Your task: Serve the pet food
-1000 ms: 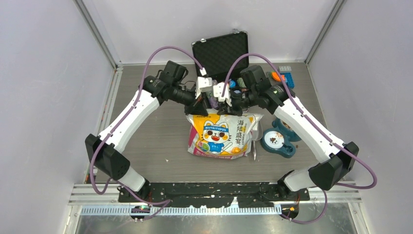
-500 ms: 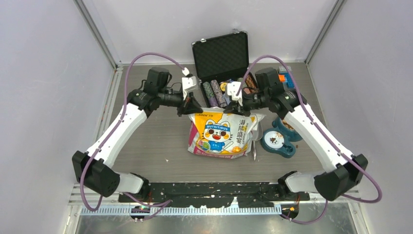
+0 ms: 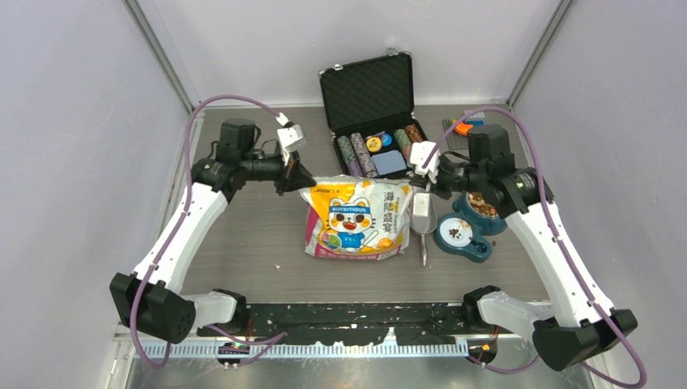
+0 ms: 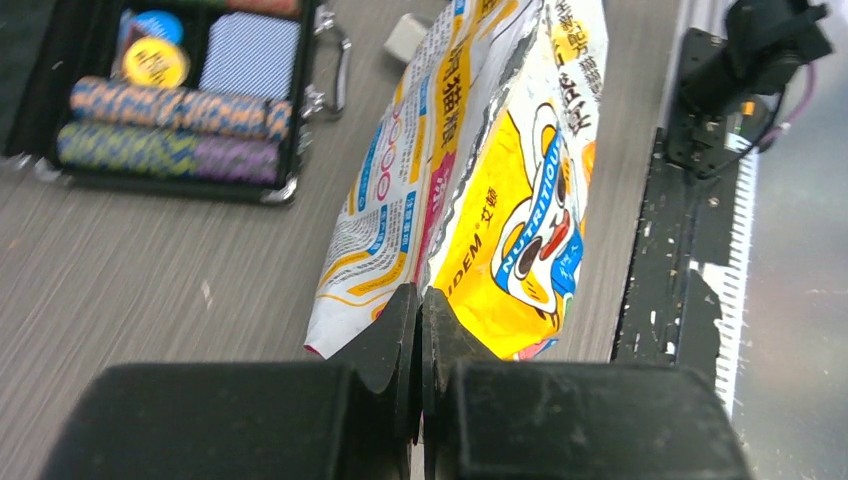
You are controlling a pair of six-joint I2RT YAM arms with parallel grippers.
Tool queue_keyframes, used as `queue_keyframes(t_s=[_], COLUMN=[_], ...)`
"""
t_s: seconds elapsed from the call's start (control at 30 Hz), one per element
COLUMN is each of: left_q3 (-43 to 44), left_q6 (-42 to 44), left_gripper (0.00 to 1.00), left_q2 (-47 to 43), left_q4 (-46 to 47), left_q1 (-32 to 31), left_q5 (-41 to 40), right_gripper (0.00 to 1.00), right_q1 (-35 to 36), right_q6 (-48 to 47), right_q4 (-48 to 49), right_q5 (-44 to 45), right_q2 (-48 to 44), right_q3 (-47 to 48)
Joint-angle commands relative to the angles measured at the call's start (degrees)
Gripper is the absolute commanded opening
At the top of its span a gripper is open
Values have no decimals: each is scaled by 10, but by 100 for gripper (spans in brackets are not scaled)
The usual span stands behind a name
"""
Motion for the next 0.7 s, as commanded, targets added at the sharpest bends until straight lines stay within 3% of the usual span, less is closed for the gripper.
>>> queue_keyframes(t_s=[0.0, 0.13, 0.27, 0.33, 0.5, 0.53, 0.6, 0.67], left_q3=[2, 5, 0, -2, 0, 0, 0, -2], left_q6=[2, 2, 6, 6, 1, 0, -5, -10], left_gripper=[0, 0, 0, 0, 0, 7, 37, 51], left_q2=[-52, -56, -64, -68, -70, -70, -73, -78], left_q4=[-9, -12, -8, -5, -1, 0, 4, 8], left_q1=[58, 58, 58, 59, 59, 59, 58, 58], left_q5=[-90, -83, -66, -61, -60, -59, -55, -53], right_gripper=[10, 20, 43, 50, 58, 59, 60, 61], right_q1=[-30, -30, -30, -30, -30, -30, -30, -30], right_q6=[-17, -3, 7, 17, 37, 37, 39, 41], right_q4=[-94, -71, -20, 14, 94, 98, 107, 113], right_q5=[121, 106, 83, 61, 13, 3, -8, -17], right_q2=[-26, -29, -44, -50, -40, -37, -28, -20], right_q3=[-5, 4, -11, -25, -54, -54, -53, -54])
